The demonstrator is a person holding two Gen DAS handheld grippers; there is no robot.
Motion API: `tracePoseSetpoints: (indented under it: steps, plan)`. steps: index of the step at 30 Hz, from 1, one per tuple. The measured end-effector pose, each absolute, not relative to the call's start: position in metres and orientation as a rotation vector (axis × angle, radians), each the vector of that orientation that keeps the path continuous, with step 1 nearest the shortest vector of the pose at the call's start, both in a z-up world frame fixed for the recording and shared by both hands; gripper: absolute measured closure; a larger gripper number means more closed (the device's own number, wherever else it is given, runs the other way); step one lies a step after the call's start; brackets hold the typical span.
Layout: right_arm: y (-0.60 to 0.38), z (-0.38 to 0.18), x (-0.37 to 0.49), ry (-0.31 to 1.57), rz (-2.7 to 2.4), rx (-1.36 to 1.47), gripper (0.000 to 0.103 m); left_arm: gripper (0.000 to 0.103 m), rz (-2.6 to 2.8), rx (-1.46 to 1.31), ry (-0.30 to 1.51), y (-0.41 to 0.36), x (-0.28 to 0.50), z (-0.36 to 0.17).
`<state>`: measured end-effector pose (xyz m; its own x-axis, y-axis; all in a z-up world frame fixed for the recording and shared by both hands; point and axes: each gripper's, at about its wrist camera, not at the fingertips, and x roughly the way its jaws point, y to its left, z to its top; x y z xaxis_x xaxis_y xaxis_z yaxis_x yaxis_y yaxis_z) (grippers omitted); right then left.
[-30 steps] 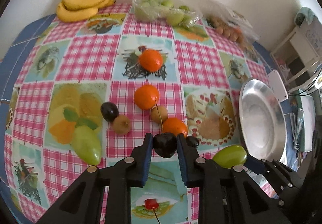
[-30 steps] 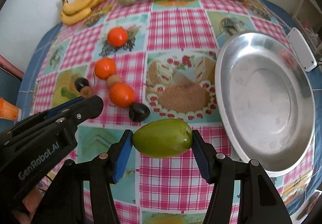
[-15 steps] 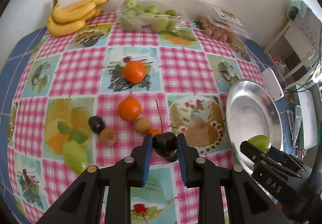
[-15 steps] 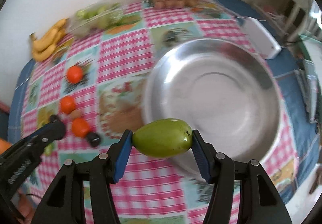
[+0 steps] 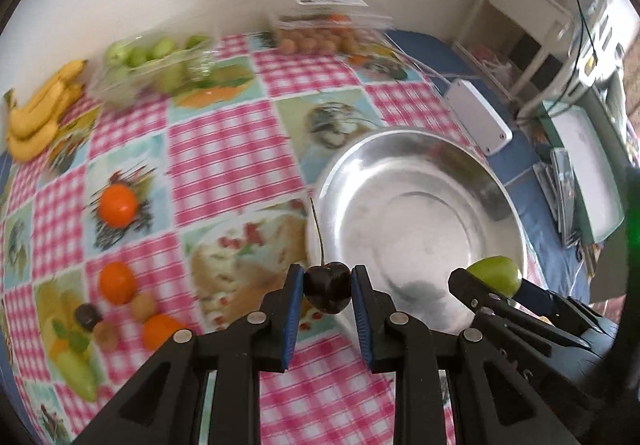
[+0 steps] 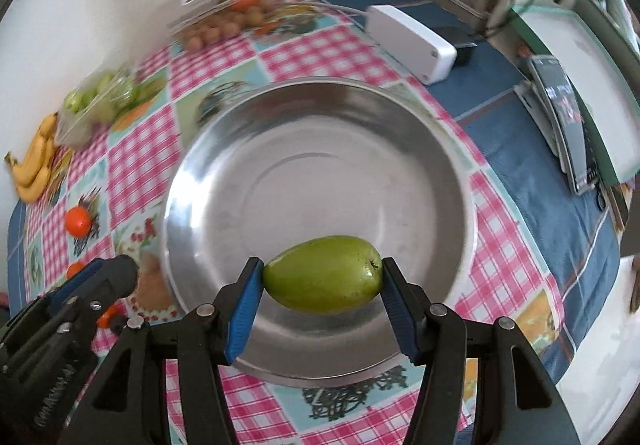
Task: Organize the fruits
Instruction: 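Carry the mango and the cherry over the steel bowl with both grippers, then open the right gripper to drop the mango while the left releases the cherry into the bowl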
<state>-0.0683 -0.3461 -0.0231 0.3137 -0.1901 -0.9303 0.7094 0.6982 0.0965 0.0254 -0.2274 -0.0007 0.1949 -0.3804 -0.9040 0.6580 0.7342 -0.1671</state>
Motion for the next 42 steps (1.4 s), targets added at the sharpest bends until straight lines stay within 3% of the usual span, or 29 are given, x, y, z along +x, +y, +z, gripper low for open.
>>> tracePoseSetpoints:
  steps: [13, 36, 39, 42]
  plan:
    - [-0.360, -0.034, -0.077, 1.116, -0.701, 0.586, 0.043, 0.077, -0.764, 0.293, 1.239, -0.258, 0.024, -0.046]
    - [-0.357, -0.046, -0.058, 1.175, -0.637, 0.576, 0.043, 0.076, -0.657, 0.241, 1.264, -0.229, 0.053, -0.043]
    - [-0.356, -0.044, -0.059, 1.167, -0.637, 0.577, 0.043, 0.071, -0.663, 0.242, 1.277, -0.229, 0.052, -0.044]
    - [-0.354, -0.036, -0.062, 1.132, -0.632, 0.573, 0.040, 0.053, -0.689, 0.227, 1.274, -0.229, 0.049, -0.039]
